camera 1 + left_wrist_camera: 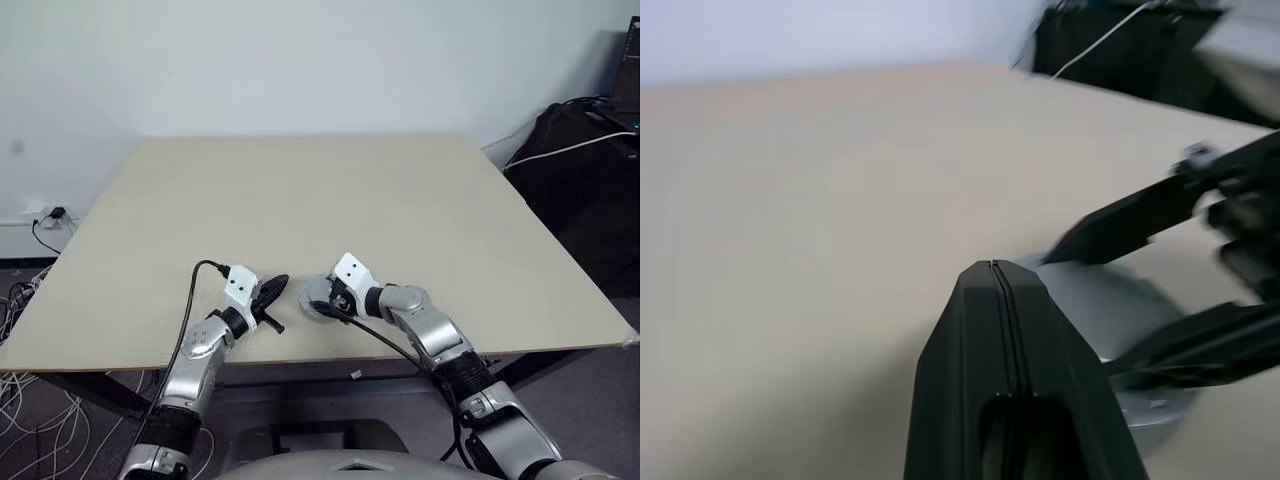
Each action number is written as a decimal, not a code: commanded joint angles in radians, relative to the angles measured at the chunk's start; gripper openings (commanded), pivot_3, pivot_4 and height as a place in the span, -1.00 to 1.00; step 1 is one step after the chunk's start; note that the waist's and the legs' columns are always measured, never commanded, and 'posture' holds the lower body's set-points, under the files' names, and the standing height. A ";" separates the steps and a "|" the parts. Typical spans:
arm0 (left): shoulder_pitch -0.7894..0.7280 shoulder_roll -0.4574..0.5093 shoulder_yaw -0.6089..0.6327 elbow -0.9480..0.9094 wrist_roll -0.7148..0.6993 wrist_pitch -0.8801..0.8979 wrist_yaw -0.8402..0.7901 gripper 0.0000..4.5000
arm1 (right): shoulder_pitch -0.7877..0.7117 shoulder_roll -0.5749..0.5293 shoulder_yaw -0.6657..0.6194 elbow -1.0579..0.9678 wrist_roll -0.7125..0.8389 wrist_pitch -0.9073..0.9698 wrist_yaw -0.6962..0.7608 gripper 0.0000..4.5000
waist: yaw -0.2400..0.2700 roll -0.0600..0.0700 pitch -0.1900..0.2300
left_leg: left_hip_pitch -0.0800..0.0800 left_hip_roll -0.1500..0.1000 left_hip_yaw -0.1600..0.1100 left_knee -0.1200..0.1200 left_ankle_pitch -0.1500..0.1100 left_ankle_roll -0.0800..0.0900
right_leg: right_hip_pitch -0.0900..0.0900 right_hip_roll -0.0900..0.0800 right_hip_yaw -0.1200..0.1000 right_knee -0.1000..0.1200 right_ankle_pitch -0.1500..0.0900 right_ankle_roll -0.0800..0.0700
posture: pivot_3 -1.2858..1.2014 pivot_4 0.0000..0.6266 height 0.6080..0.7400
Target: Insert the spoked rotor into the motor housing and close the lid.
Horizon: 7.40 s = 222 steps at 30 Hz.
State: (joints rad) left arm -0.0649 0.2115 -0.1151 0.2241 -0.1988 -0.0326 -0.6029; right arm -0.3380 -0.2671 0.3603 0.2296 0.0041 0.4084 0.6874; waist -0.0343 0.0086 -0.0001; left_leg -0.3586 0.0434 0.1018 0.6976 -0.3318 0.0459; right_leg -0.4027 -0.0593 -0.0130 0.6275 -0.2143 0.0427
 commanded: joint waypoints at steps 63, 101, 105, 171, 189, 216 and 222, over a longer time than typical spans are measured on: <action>-0.225 0.002 -0.121 0.130 0.098 0.323 -0.140 -1.00 | 0.067 0.014 0.030 -0.070 -0.021 0.066 -0.012 0.46 | -0.001 -0.001 0.000 | 0.000 -0.001 -0.002 -0.001 0.001 -0.003 | 0.001 0.000 0.000 -0.001 -0.002 0.003 | 0.03 -1.00 1.00; -0.198 0.000 -0.130 0.109 0.110 0.354 -0.152 -1.00 | 0.050 0.080 -0.034 -0.116 -0.008 0.030 -0.092 0.99 | 0.000 -0.004 -0.002 | 0.000 -0.001 -0.003 -0.001 0.001 -0.003 | 0.002 0.000 0.000 -0.001 -0.002 0.003 | 0.03 -1.00 1.00; -0.198 0.000 -0.131 0.107 0.110 0.355 -0.154 -1.00 | 0.050 0.078 -0.036 -0.110 -0.010 0.028 -0.098 0.99 | 0.000 -0.004 -0.002 | 0.000 -0.001 -0.002 -0.001 0.001 -0.003 | 0.002 0.000 0.000 -0.001 -0.002 0.003 | 0.03 -1.00 1.00; -0.188 -0.003 -0.131 0.102 0.109 0.356 -0.161 -1.00 | -0.020 0.231 -0.631 -0.235 0.477 1.031 -0.389 0.99 | 0.010 -0.003 -0.002 | -0.003 -0.002 -0.003 -0.001 -0.002 0.002 | -0.001 -0.001 0.001 -0.001 -0.002 0.004 | 0.03 -1.00 1.00; -0.192 -0.003 -0.130 0.113 0.110 0.347 -0.164 -1.00 | -0.014 0.278 -0.705 -0.135 0.534 1.001 -0.367 0.99 | 0.004 -0.003 -0.002 | -0.003 -0.001 -0.003 -0.001 -0.002 0.002 | -0.001 -0.001 0.001 -0.001 -0.002 0.004 | 0.03 -1.00 1.00; -0.184 -0.002 -0.135 0.096 0.111 0.356 -0.166 -1.00 | -0.019 0.378 -0.867 -0.132 0.672 1.018 -0.401 0.99 | -0.002 -0.002 -0.001 | -0.004 -0.001 -0.003 -0.001 -0.002 0.002 | -0.003 -0.001 0.001 -0.001 -0.002 0.004 | 0.03 -1.00 1.00; -0.182 -0.003 -0.134 0.093 0.112 0.358 -0.164 -1.00 | -0.014 0.386 -0.863 -0.148 0.700 1.047 -0.396 0.99 | -0.003 -0.002 -0.001 | -0.006 -0.001 -0.003 -0.002 -0.002 0.002 | -0.005 -0.001 0.001 0.000 -0.002 0.004 | 0.03 -1.00 1.00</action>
State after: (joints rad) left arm -0.2568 0.2209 -0.2075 0.3132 -0.0942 0.3005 -0.7561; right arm -0.3185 0.0880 -0.5188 0.1306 0.6333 1.4460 0.2623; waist -0.0369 0.0063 -0.0013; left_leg -0.3652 0.0424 0.0991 0.6960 -0.3338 0.0478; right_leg -0.4085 -0.0602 -0.0119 0.6271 -0.2157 0.0466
